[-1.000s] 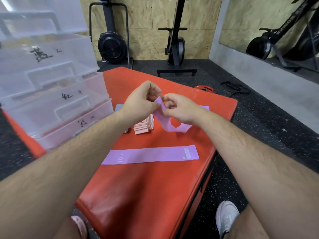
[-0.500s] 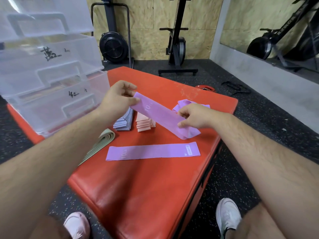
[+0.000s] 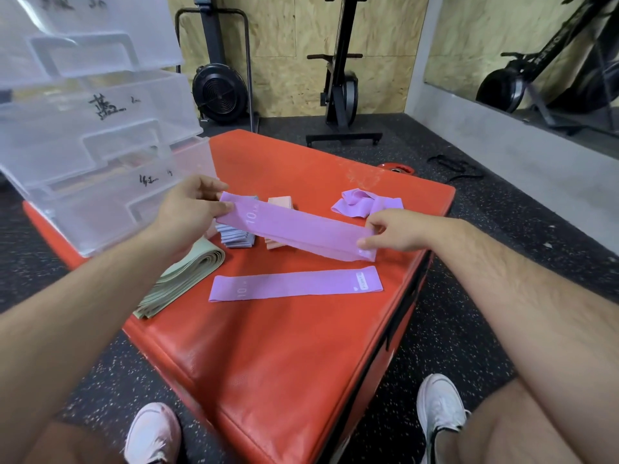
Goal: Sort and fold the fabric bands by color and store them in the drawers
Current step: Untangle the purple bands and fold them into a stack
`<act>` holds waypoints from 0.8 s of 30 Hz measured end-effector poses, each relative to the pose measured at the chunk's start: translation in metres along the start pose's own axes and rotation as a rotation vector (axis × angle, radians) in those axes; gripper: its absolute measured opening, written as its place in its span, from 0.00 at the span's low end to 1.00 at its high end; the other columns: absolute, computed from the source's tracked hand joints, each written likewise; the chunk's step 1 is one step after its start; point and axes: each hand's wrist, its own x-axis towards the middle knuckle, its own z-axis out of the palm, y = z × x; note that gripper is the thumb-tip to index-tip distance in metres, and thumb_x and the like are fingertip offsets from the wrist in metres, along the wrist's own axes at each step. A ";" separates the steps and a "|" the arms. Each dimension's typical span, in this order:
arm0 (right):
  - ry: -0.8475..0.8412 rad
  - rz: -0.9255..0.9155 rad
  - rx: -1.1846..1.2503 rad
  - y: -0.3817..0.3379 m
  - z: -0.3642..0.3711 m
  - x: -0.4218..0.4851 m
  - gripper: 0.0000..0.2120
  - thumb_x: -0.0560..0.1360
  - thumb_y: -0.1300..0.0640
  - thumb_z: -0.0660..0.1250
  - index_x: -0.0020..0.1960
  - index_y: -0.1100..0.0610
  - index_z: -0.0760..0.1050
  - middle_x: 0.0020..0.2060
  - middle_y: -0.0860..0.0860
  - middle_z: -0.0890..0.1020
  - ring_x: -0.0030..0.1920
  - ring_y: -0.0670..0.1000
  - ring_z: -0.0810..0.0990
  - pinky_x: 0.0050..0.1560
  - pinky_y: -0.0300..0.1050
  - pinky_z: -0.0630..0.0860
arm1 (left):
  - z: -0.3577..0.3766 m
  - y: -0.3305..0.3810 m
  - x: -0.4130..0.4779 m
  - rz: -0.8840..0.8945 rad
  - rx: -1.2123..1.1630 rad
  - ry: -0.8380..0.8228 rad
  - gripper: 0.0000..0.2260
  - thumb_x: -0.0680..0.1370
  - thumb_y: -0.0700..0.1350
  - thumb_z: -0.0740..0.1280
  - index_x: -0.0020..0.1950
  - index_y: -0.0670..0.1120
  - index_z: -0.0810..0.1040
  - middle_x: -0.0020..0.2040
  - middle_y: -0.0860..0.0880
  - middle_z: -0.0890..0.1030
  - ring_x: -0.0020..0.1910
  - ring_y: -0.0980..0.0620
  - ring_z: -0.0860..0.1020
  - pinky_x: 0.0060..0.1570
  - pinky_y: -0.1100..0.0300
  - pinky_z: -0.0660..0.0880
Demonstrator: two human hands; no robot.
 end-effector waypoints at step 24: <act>0.151 0.124 0.650 0.001 0.034 -0.033 0.13 0.73 0.65 0.74 0.51 0.56 0.72 0.31 0.55 0.76 0.26 0.50 0.74 0.28 0.41 0.74 | -0.014 -0.054 -0.062 -0.007 0.403 -0.012 0.06 0.72 0.30 0.71 0.44 0.39 0.81 0.37 0.53 0.79 0.31 0.64 0.75 0.31 0.77 0.68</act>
